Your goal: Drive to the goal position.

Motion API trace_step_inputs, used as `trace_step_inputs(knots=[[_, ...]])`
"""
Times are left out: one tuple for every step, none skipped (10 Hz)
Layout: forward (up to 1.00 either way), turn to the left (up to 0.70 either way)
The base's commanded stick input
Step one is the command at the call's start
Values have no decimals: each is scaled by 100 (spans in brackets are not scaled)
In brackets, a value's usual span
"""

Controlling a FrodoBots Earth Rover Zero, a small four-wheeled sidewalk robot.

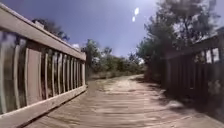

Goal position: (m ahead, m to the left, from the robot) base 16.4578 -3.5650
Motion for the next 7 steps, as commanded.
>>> trace_step_inputs(knots=[[70,-35],[70,-35],[70,-35],[70,-33],[70,-26],[70,-5],[70,0]])
